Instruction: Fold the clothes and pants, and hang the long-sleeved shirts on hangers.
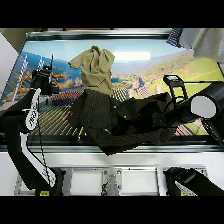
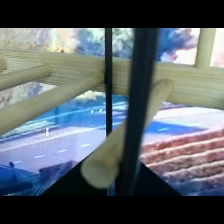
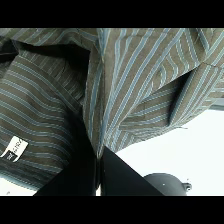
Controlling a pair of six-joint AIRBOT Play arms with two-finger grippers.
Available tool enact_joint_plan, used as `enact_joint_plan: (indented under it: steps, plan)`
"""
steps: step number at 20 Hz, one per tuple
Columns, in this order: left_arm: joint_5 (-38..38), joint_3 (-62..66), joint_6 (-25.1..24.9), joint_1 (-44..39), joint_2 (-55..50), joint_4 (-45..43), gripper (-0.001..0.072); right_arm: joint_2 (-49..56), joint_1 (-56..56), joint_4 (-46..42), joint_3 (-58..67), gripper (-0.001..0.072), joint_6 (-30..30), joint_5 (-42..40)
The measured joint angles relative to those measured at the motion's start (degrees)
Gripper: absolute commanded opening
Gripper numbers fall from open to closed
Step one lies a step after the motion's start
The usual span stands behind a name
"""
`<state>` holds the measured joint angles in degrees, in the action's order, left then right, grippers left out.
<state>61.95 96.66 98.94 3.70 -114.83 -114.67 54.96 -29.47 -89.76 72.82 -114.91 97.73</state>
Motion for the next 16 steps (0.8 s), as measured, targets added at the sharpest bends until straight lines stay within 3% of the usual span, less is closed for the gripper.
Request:
enact_joint_plan:
  steps: [8,16]
  plan:
    - [1.29,-0.04,-0.57,-0.26,10.23,0.85,0.0014,0.0,-0.02,0.0,0.0,0.0014,0.0,0.0]
    - [2.78,-0.02,-4.74,-6.32,23.67,0.79,0.0014,0.0,-0.02,0.04,0.0,0.0014,0.0,0.0]
